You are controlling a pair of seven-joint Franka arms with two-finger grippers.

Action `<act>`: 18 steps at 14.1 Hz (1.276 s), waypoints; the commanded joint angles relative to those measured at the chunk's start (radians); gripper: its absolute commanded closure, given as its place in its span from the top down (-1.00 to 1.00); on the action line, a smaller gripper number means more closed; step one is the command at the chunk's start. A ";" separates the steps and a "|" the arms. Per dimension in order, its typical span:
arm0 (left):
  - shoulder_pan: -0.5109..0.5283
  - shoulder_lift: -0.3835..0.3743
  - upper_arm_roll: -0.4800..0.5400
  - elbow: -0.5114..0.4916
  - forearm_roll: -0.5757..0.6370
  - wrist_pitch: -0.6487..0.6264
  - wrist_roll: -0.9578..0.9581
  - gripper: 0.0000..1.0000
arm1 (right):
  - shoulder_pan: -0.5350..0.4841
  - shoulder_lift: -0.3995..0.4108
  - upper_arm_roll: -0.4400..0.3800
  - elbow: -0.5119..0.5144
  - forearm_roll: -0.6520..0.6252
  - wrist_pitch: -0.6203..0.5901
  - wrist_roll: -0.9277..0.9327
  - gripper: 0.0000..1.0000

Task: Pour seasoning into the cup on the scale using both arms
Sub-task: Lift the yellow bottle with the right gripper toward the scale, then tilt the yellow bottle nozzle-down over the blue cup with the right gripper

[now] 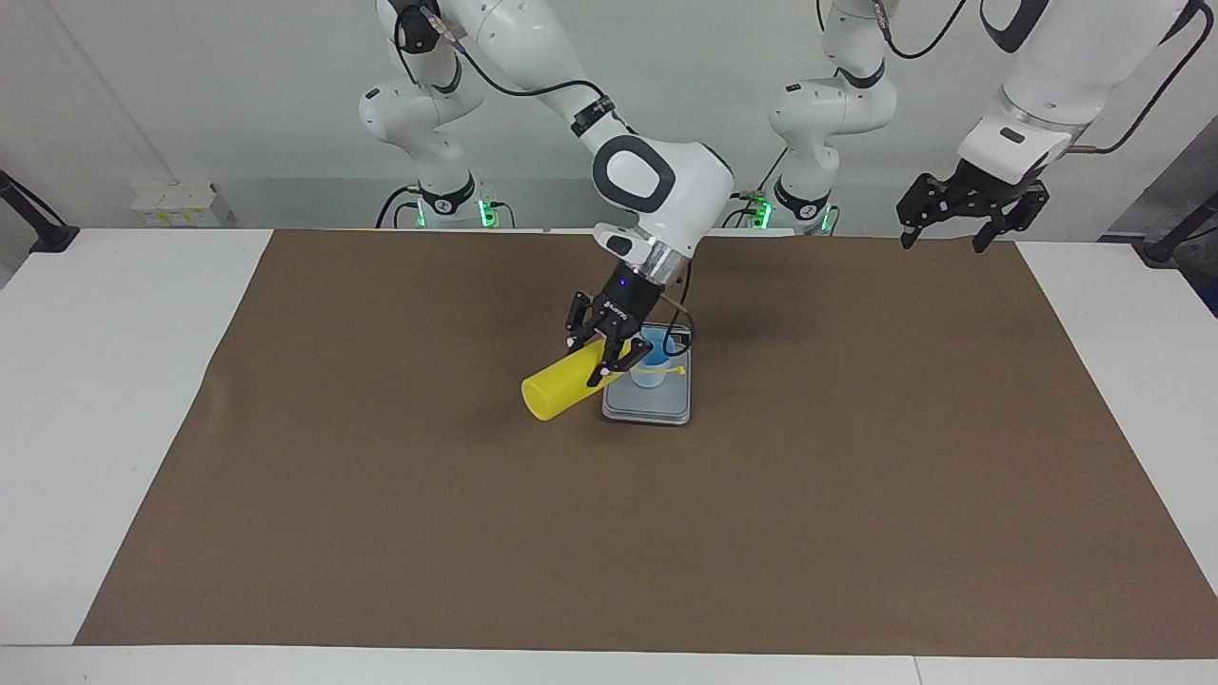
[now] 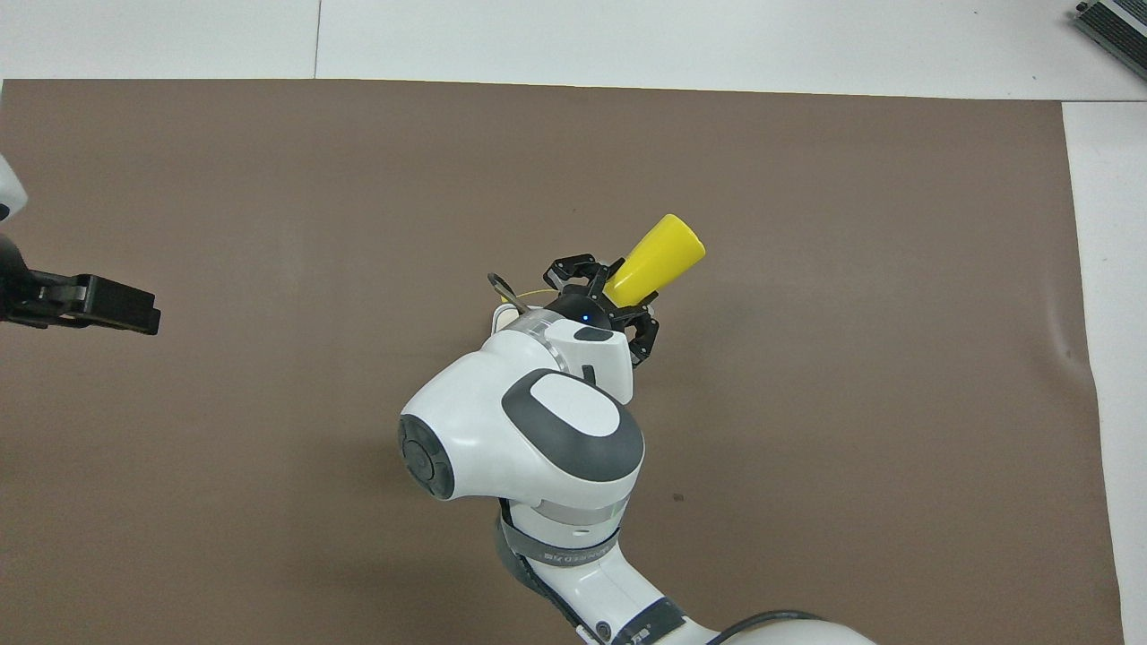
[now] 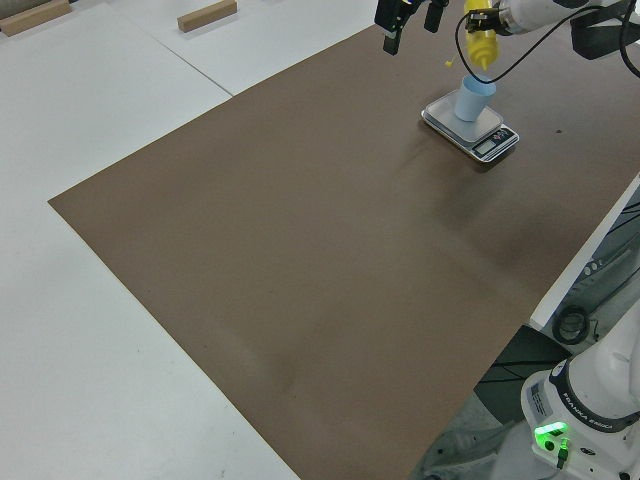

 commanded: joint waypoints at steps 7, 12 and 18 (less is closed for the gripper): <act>0.005 -0.019 -0.004 -0.024 0.005 -0.002 0.012 1.00 | 0.008 0.048 -0.002 0.043 -0.123 -0.008 0.067 -1.00; 0.005 -0.019 -0.004 -0.024 0.005 -0.002 0.012 1.00 | 0.014 0.048 0.000 0.021 -0.123 -0.008 0.071 -1.00; 0.005 -0.021 -0.004 -0.027 0.005 -0.002 0.012 1.00 | 0.009 0.046 0.003 0.035 -0.106 0.005 0.068 -1.00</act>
